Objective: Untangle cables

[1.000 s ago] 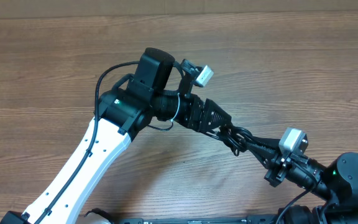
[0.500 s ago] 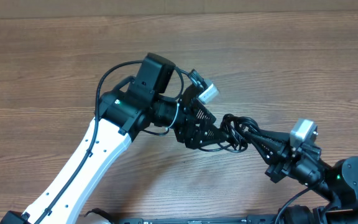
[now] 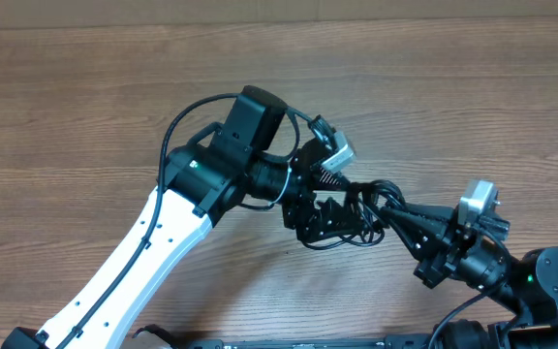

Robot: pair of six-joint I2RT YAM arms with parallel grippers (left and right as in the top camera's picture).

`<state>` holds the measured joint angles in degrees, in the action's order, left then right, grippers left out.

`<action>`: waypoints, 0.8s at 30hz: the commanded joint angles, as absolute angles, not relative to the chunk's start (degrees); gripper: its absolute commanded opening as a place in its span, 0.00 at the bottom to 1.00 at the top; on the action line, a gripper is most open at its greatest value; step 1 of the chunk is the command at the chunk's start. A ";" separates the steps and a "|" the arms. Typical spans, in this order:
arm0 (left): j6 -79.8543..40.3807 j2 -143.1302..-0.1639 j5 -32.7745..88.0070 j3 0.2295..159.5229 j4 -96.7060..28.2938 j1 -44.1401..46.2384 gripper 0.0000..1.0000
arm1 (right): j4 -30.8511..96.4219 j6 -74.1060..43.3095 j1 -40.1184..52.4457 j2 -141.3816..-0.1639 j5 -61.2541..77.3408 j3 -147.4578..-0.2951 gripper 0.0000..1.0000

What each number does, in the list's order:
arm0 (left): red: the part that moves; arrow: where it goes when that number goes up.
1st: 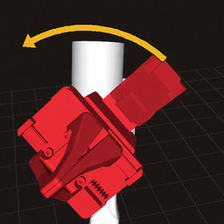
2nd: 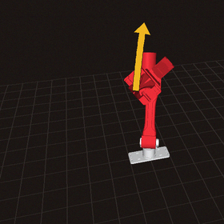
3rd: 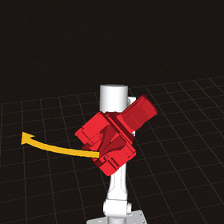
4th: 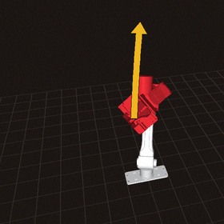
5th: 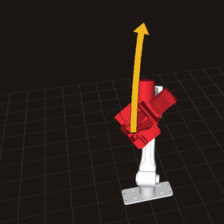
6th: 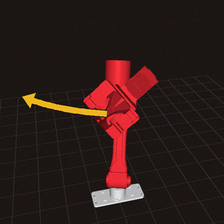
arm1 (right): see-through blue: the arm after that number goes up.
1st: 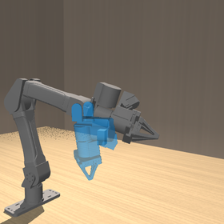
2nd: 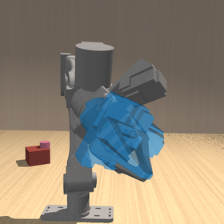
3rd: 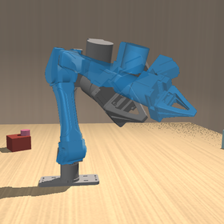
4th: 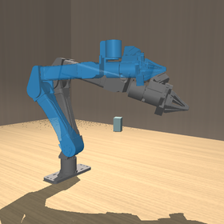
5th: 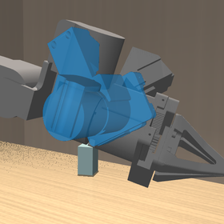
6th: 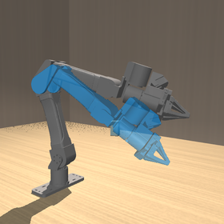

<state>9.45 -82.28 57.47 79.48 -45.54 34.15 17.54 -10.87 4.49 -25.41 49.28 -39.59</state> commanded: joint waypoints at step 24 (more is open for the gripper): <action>13.74 -81.32 58.13 79.88 -39.11 34.92 0.04 | 17.10 -10.55 4.43 -25.28 51.07 -40.88 0.04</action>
